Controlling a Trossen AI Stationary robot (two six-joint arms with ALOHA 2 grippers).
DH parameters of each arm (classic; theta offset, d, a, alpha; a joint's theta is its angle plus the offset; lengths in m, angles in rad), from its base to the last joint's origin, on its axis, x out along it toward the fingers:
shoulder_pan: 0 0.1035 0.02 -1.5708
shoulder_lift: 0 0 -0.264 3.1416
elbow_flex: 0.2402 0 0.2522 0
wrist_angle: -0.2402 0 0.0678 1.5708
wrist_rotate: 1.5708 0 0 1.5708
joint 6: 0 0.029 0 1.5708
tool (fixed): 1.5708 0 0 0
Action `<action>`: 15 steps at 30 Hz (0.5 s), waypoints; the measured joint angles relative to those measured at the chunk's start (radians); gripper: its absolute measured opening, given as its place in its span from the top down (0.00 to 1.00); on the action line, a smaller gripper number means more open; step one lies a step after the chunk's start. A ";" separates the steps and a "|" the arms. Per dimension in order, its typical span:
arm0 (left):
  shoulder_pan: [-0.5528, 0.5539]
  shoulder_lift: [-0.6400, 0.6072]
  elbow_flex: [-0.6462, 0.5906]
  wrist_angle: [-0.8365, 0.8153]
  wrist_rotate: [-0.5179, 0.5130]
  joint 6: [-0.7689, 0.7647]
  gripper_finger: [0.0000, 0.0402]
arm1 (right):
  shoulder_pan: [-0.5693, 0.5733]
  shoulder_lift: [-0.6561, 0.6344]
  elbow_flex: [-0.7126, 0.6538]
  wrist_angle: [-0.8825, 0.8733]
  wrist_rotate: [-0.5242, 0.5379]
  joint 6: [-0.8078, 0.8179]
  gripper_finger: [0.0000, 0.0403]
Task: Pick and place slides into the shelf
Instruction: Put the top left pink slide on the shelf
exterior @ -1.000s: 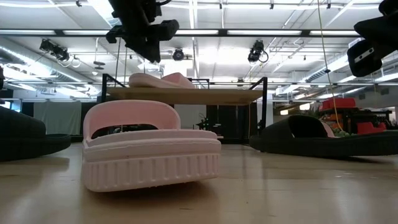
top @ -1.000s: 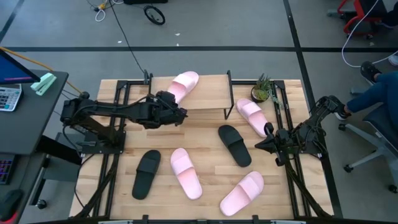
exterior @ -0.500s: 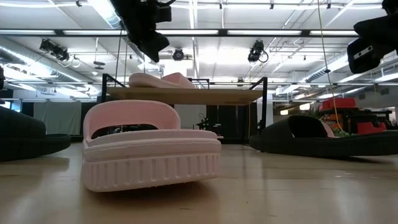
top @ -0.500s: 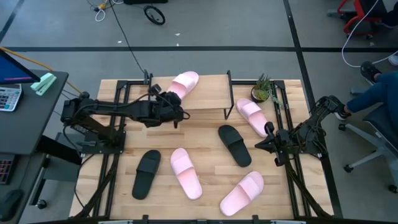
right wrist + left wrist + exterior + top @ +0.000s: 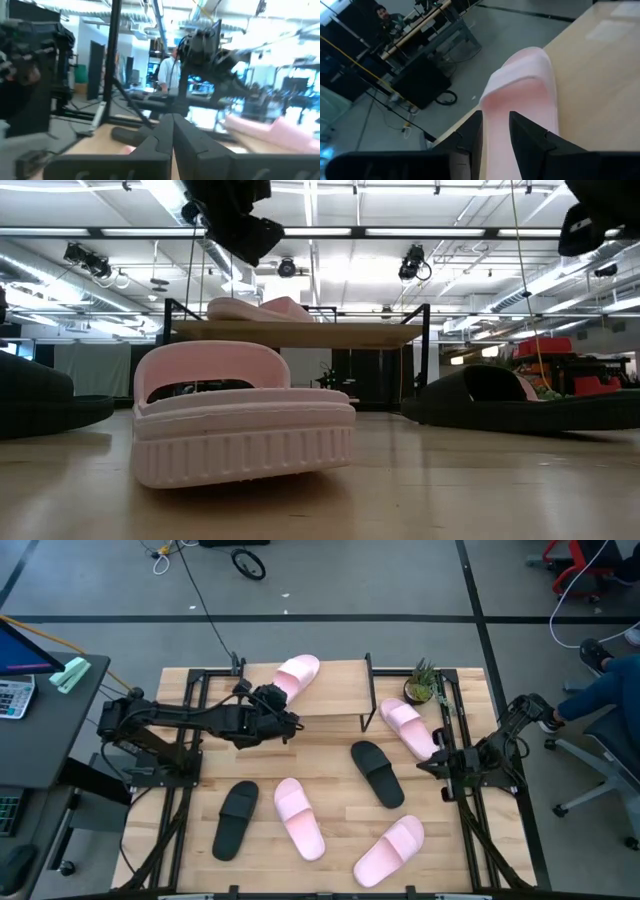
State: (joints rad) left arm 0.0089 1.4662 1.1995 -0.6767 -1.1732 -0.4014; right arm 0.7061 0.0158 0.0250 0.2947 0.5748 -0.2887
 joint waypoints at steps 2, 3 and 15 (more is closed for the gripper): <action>-0.003 0.000 0.000 0.020 0.000 -0.004 0.75 | -0.014 0.000 0.000 0.006 0.017 -0.017 0.97; -0.003 0.000 0.000 0.034 -0.001 0.002 0.76 | -0.022 0.000 0.000 0.009 0.026 -0.016 0.97; 0.001 0.000 0.000 0.079 -0.001 0.158 0.75 | -0.118 0.000 0.000 -0.002 0.175 -0.158 0.97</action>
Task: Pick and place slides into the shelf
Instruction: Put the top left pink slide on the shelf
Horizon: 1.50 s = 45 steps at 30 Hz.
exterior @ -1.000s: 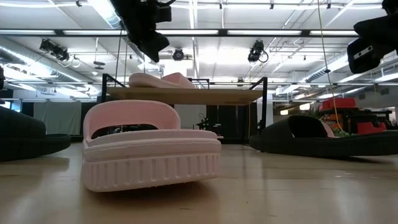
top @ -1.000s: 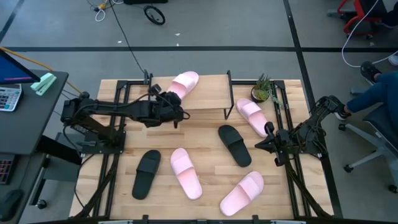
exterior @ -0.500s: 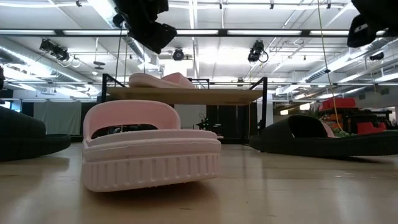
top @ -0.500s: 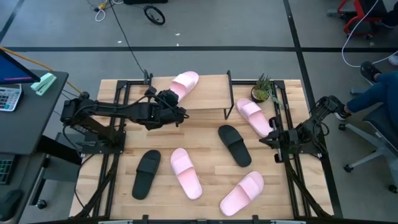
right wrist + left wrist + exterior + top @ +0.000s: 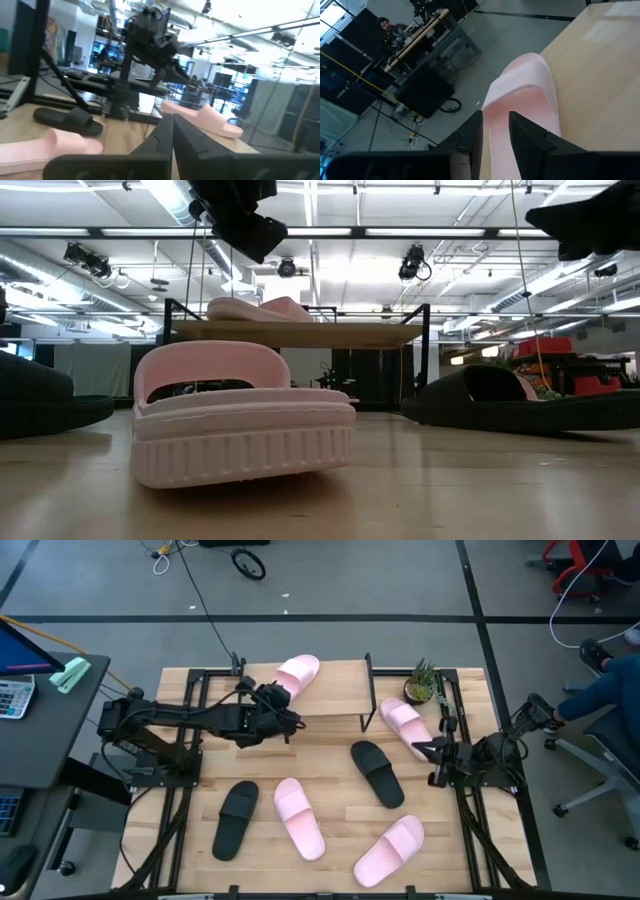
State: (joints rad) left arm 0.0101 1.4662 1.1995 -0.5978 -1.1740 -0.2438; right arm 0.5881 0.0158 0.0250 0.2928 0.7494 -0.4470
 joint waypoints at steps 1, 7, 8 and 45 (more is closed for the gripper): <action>0.000 0.000 0.000 0.000 0.000 0.001 0.75 | -0.006 0.000 0.000 0.000 0.000 -0.001 0.97; 0.008 0.005 0.000 0.026 0.000 0.013 0.78 | -0.032 0.000 0.000 -0.001 0.000 -0.026 0.97; 0.016 0.005 0.000 0.054 0.001 0.039 0.78 | -0.032 0.000 0.000 -0.004 0.000 -0.026 0.97; 0.349 0.006 0.000 0.160 0.622 1.145 0.78 | -0.032 0.000 0.000 -0.091 -0.002 0.086 0.97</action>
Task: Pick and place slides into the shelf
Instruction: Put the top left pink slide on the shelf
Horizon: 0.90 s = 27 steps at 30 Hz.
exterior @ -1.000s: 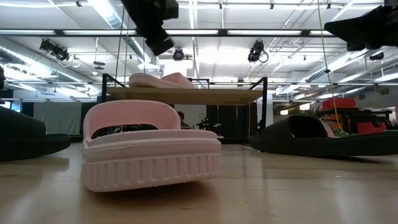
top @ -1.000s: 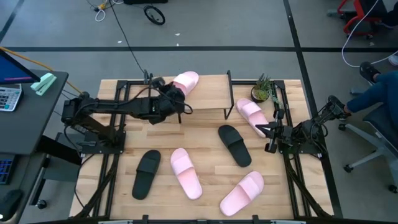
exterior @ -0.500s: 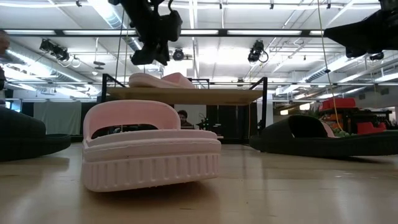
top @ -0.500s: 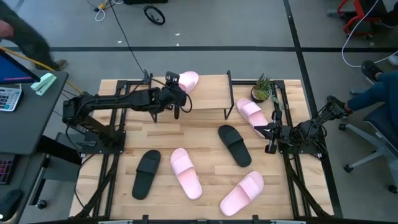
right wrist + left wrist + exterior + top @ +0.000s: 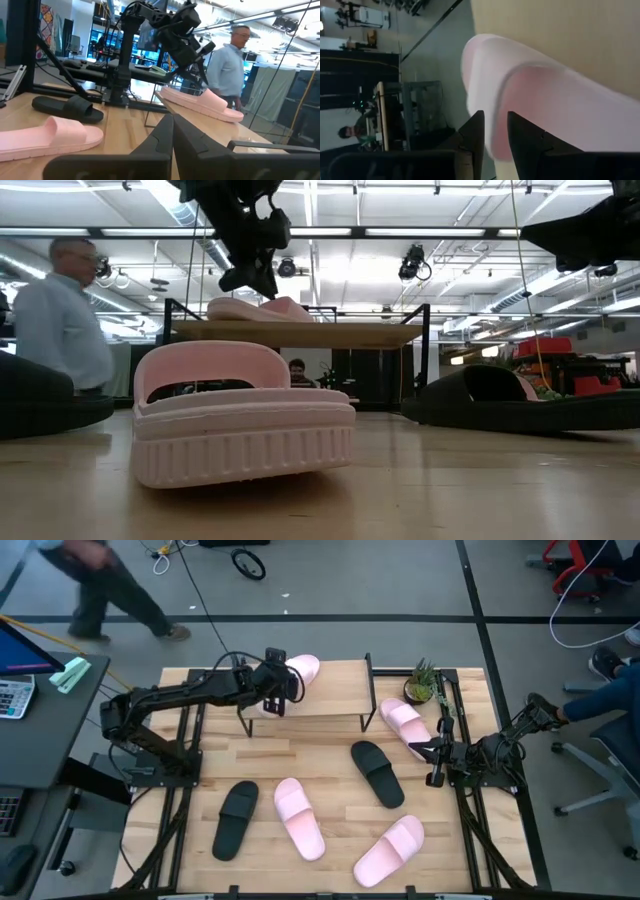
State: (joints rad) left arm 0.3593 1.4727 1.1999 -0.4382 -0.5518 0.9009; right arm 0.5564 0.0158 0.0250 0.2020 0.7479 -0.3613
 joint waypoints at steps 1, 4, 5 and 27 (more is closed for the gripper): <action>0.008 0.001 0.000 0.007 0.003 0.000 0.78 | 0.000 0.000 0.000 0.000 0.000 -0.001 0.97; 0.031 0.016 0.000 0.016 0.029 -0.010 0.77 | 0.000 0.000 0.000 0.000 0.000 -0.001 0.97; 0.038 0.023 -0.001 0.012 0.031 -0.019 0.77 | 0.000 0.000 0.000 0.000 0.001 -0.001 0.97; 0.002 0.092 -0.001 0.127 -0.354 -0.152 0.96 | 0.000 0.000 0.000 -0.041 0.007 -0.001 0.97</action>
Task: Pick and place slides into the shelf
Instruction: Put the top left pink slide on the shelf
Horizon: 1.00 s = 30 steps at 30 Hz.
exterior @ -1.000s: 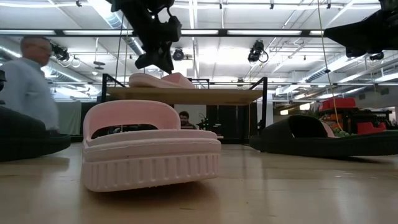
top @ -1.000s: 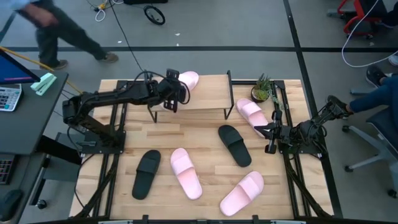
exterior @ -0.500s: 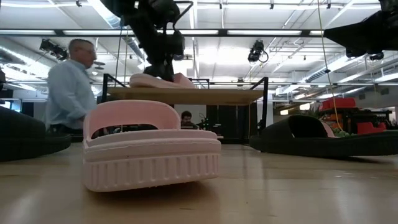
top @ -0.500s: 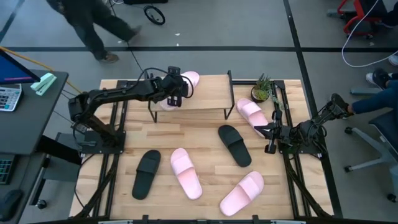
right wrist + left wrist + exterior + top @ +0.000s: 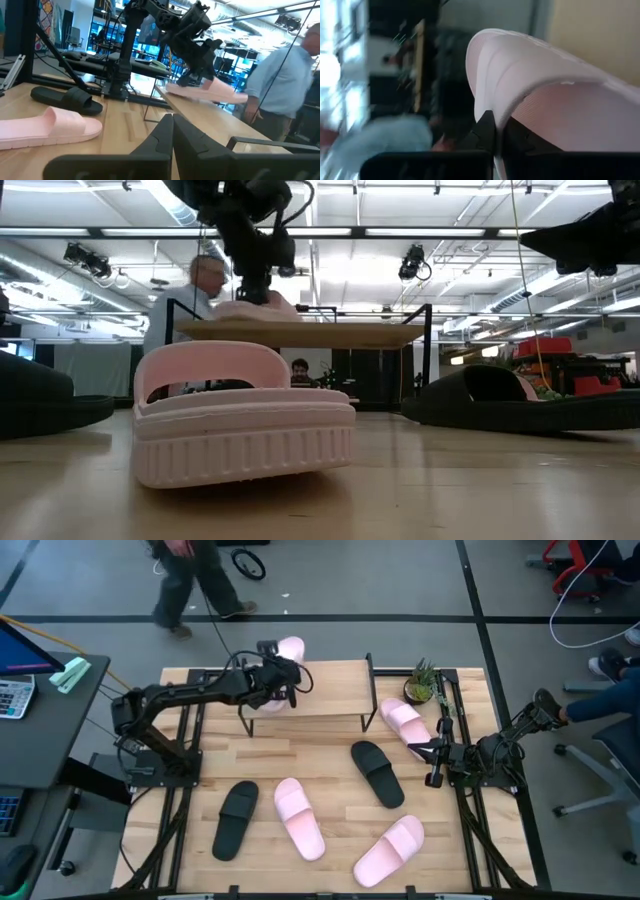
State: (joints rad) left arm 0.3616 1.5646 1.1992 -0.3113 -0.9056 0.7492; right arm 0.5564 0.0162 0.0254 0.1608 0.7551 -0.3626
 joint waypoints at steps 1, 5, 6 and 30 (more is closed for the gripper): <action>-0.017 0.000 0.000 -0.011 -0.058 -0.030 0.96 | 0.000 0.000 0.000 0.000 0.000 0.000 0.97; -0.090 0.000 0.000 -0.069 -0.249 -0.073 0.97 | 0.000 0.000 0.000 0.000 0.000 0.000 0.97; -0.107 0.000 0.000 -0.080 -0.269 -0.091 0.97 | 0.000 0.000 0.000 0.000 0.000 0.000 0.97; -0.022 0.003 0.239 -0.888 0.068 -0.837 0.97 | 0.000 0.000 0.000 0.000 0.001 0.004 0.97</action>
State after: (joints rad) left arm 0.3399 1.5675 1.4382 -1.1994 -0.8381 -0.0876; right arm 0.5564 0.0162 0.0254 0.1604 0.7559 -0.3584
